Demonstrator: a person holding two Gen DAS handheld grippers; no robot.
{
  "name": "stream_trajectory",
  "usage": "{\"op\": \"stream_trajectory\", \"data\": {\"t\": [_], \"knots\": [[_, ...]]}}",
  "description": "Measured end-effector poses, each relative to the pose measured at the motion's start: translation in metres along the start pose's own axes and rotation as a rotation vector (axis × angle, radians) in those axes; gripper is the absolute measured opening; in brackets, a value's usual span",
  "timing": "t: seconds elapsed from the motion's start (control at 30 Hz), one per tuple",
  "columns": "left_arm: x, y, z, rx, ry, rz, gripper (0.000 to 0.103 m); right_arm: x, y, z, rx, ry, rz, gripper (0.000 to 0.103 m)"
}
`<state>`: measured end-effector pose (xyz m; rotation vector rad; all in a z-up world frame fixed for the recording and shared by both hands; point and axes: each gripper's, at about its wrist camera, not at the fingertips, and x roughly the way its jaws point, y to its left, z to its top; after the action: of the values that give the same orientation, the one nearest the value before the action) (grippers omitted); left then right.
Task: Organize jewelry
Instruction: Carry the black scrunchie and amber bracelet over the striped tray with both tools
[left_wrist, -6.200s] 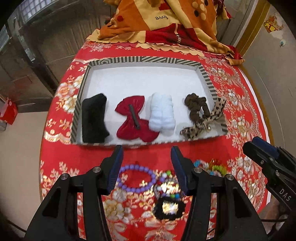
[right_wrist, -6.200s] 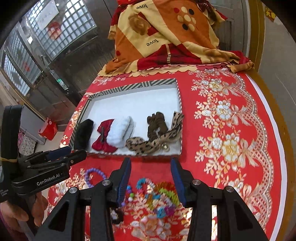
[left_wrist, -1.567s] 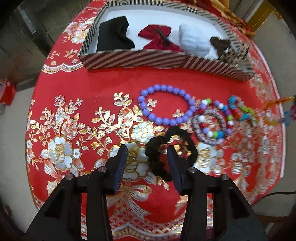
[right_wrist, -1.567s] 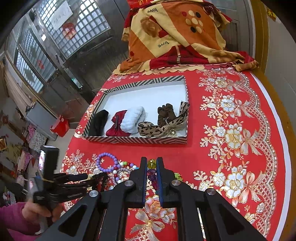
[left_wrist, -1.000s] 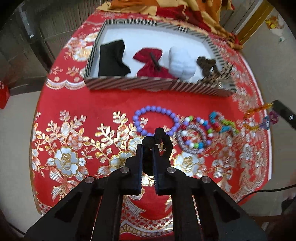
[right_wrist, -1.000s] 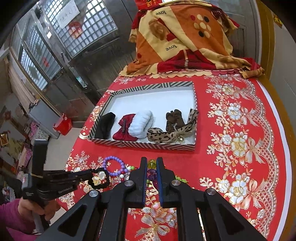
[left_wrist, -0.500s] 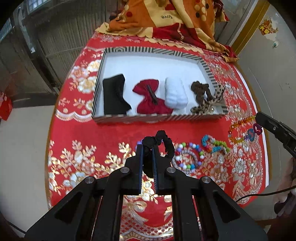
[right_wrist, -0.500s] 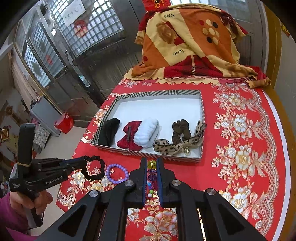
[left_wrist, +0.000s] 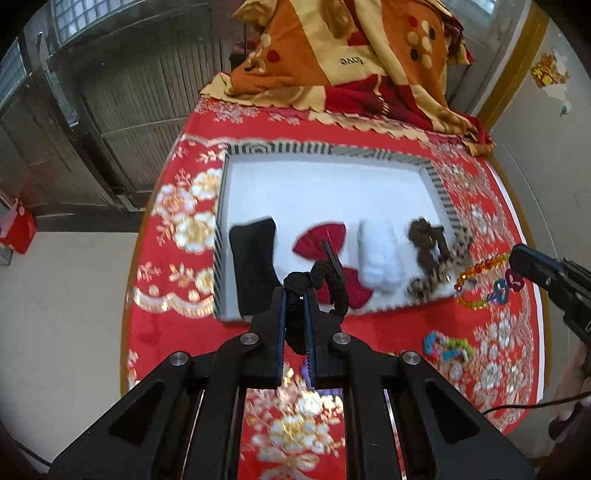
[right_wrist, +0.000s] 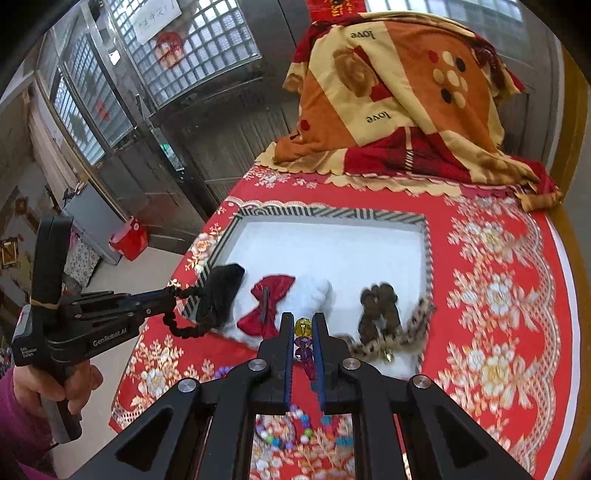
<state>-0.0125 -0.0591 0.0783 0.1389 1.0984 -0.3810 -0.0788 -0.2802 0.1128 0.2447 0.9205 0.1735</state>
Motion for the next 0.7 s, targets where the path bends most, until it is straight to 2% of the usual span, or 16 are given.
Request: {"op": "stream_trajectory", "data": {"t": [0.43,0.7], "knots": [[0.057,0.039,0.078,-0.066,0.037,0.025,0.008,0.083,0.028,0.066,-0.013,0.059,0.063,0.009],[0.099,0.051,0.109,-0.078,0.070,0.042,0.008,0.139,0.041,0.092,-0.009,0.116,0.097,0.009]]}}
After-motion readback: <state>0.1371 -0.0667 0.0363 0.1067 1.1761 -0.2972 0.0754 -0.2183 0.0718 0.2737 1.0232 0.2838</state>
